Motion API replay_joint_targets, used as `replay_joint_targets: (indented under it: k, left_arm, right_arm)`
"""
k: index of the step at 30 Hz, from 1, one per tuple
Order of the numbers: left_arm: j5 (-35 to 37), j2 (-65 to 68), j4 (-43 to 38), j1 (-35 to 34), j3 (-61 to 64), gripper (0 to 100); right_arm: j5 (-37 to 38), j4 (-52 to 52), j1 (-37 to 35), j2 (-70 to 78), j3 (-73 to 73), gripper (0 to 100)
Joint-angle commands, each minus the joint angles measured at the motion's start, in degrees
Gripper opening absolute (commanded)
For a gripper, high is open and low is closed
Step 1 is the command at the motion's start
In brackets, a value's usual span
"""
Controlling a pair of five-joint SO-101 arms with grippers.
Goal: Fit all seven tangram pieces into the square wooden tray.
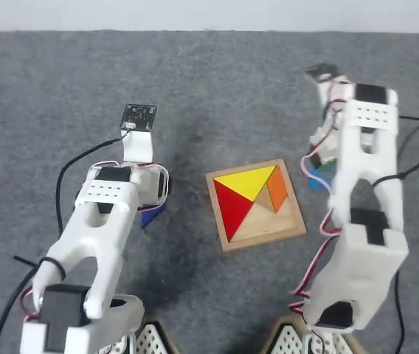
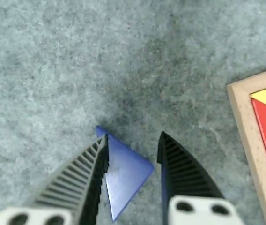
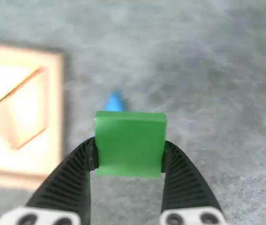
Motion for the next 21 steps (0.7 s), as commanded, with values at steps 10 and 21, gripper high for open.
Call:
replay_joint_targets:
  k: [10, 21]
  left_arm:
    - [0.1, -2.9, -1.1, -0.2, -0.6, 17]
    - [0.1, -2.9, -1.1, -0.2, -0.6, 17]
  right_arm:
    - [8.0, -8.7, -16.4, -27.0, 30.7, 0.9]
    - [1.5, -24.7, -27.7, -28.8, 50.1, 1.6]
